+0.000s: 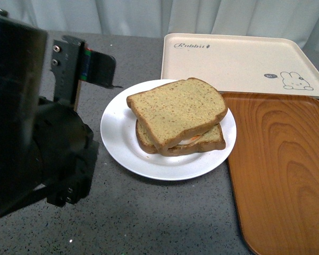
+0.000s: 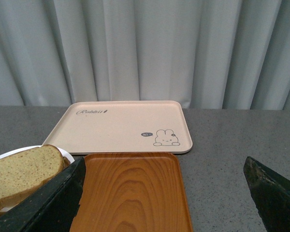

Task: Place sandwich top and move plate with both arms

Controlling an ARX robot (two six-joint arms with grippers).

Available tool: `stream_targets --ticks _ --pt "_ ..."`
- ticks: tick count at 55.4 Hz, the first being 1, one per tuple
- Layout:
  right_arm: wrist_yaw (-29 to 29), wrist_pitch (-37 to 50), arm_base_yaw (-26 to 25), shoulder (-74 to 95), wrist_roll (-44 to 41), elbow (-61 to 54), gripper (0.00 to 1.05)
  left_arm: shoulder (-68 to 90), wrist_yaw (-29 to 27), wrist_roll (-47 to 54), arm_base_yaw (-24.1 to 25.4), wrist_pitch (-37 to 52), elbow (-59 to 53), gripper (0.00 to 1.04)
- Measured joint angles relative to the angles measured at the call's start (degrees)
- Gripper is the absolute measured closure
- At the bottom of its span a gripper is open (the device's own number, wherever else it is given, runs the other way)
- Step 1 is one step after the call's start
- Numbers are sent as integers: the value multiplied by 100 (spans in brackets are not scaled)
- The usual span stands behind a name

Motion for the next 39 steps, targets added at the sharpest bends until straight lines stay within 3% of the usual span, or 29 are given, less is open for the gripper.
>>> stream_targets --ticks 11,39 --pt "2 0 0 0 0 0 9 330 -72 105 199 114 -153 6" --pt "0 0 0 2 0 0 9 907 -168 -133 -463 -33 343 6"
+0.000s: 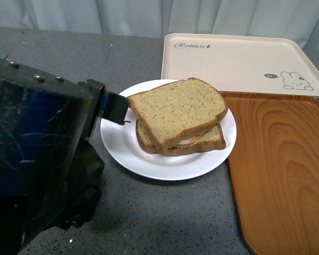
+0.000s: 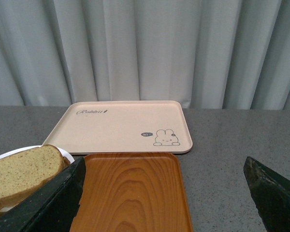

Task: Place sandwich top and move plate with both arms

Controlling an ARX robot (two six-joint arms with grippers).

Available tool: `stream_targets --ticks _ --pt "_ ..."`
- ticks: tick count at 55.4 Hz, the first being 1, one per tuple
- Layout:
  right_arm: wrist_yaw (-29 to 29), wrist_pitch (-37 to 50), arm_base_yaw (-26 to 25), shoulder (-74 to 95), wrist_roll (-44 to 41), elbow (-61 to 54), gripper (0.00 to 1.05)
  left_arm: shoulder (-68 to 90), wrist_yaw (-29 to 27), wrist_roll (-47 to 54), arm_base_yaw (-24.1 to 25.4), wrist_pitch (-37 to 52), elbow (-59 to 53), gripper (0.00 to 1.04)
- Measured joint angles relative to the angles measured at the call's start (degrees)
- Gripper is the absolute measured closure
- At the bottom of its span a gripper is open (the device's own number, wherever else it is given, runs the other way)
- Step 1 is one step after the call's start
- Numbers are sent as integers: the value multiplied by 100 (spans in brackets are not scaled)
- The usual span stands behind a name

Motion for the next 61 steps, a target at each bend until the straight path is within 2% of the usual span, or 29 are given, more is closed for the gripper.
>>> stream_targets --ticks 17,30,38,41,61 --pt "0 0 0 -2 0 0 9 146 2 -199 -232 -85 240 8" --pt "0 0 0 -2 0 0 9 186 0 -280 -212 -11 105 58" --pt "0 0 0 -2 0 0 9 192 7 -295 -208 103 94 95" --pt "0 0 0 -2 0 0 9 197 20 -280 -208 131 90 101" --pt "0 0 0 -2 0 0 9 -50 24 -168 -35 323 -11 101"
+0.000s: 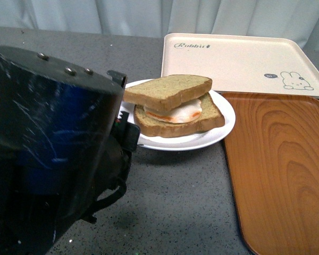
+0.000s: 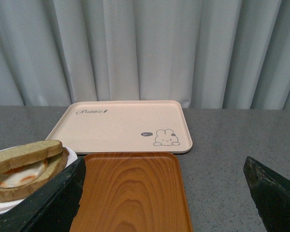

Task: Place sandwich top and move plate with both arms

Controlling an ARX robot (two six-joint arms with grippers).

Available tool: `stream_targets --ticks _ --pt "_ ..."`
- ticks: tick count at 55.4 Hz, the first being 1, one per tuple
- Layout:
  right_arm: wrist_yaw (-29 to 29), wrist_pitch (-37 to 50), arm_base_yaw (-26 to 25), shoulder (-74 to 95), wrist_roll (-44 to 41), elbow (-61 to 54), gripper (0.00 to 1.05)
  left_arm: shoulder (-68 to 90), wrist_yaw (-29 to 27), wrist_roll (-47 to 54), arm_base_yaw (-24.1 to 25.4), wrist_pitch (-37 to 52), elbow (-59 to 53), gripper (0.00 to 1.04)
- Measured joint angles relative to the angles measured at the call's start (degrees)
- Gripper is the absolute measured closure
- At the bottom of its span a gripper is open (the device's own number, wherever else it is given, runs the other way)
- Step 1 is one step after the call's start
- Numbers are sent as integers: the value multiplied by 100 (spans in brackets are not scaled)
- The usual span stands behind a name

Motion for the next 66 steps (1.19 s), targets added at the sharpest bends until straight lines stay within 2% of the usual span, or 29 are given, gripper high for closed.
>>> stream_targets --ticks 14,26,40,66 --pt "0 0 0 0 0 0 9 -472 63 234 306 -262 319 101" --pt "0 0 0 0 0 0 9 -437 144 595 503 -905 1327 101" --pt "0 0 0 0 0 0 9 562 166 1145 540 -1700 3106 101" --pt "0 0 0 0 0 0 9 1582 249 1827 734 -2339 4345 101"
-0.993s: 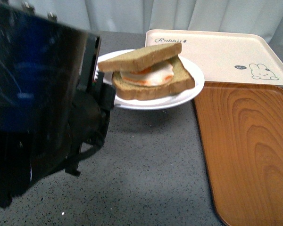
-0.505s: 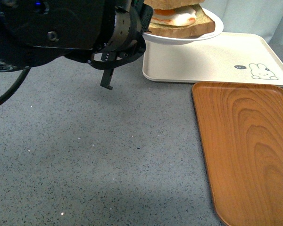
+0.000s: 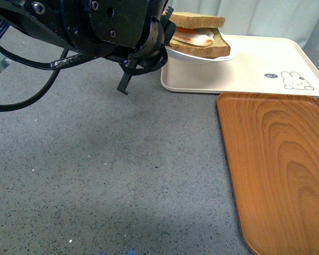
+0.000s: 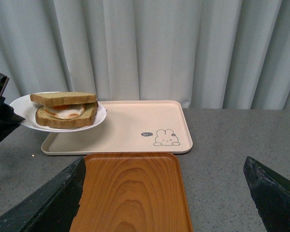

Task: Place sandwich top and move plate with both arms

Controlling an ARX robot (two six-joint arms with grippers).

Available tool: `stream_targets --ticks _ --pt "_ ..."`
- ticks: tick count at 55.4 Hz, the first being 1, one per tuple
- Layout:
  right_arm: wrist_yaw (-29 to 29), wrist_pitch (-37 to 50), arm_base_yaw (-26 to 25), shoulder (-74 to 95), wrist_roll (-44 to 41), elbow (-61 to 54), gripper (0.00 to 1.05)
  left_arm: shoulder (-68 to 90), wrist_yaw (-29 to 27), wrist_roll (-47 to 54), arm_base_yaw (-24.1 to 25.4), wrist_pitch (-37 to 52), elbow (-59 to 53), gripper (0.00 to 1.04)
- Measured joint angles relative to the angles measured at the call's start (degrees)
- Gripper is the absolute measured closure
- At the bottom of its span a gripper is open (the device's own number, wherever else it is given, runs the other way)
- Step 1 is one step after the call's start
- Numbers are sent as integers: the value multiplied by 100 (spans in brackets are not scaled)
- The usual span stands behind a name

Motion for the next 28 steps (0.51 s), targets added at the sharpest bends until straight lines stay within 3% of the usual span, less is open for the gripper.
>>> stream_targets --ticks 16,28 --pt "0 0 0 0 0 0 9 511 92 232 -13 -564 577 101" --pt "0 0 0 0 0 0 9 374 -111 562 74 -1038 317 52"
